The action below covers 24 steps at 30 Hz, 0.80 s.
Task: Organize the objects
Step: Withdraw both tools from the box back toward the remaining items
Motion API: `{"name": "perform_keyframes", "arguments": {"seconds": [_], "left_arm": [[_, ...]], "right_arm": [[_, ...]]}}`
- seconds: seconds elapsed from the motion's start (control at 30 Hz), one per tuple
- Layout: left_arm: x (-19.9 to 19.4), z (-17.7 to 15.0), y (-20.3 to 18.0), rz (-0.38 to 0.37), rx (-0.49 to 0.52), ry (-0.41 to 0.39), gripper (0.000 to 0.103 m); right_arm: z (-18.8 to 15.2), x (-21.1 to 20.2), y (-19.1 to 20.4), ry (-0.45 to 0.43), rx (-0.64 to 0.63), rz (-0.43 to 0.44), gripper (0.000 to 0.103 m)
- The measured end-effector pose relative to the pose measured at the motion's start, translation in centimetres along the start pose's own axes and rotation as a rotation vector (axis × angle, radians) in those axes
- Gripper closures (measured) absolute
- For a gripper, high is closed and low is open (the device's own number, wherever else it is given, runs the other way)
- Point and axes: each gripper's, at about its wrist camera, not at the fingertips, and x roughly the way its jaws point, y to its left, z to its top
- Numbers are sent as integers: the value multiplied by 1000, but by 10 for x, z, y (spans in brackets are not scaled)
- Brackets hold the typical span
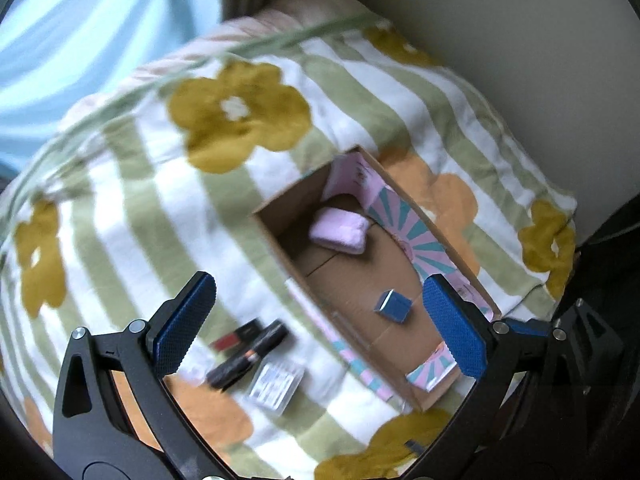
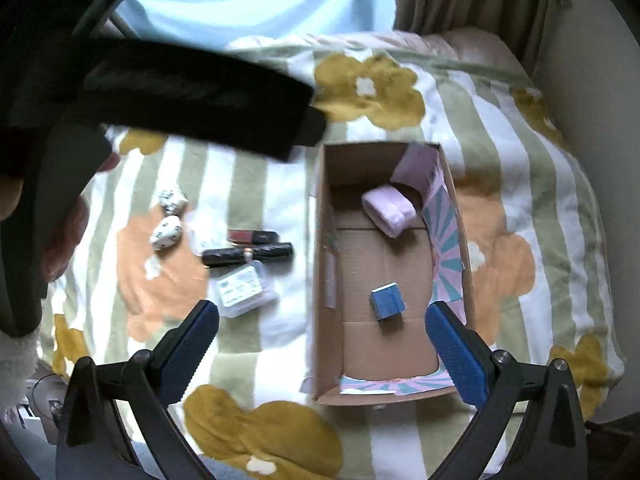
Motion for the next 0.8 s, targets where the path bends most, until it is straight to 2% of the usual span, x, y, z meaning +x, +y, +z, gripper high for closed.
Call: {"name": "perform_keyframes", "arguments": {"seconds": [0.17, 0.33, 0.5, 0.63, 0.8], "left_arm": [[-57, -36, 36, 50, -102, -78, 0], [-103, -81, 74, 88, -198, -136, 0], [-144, -132, 109, 159, -309, -195, 0], [-161, -174, 128, 200, -396, -217, 0], [-169, -215, 147, 220, -469, -220, 0]], "right_arm": [[1, -27, 30, -61, -64, 1, 0], [1, -45, 61, -100, -106, 63, 0], [-5, -51, 89, -126, -140, 107, 0], [-13, -51, 101, -145, -123, 133, 0], [-22, -49, 115, -163, -166, 138, 0]]}}
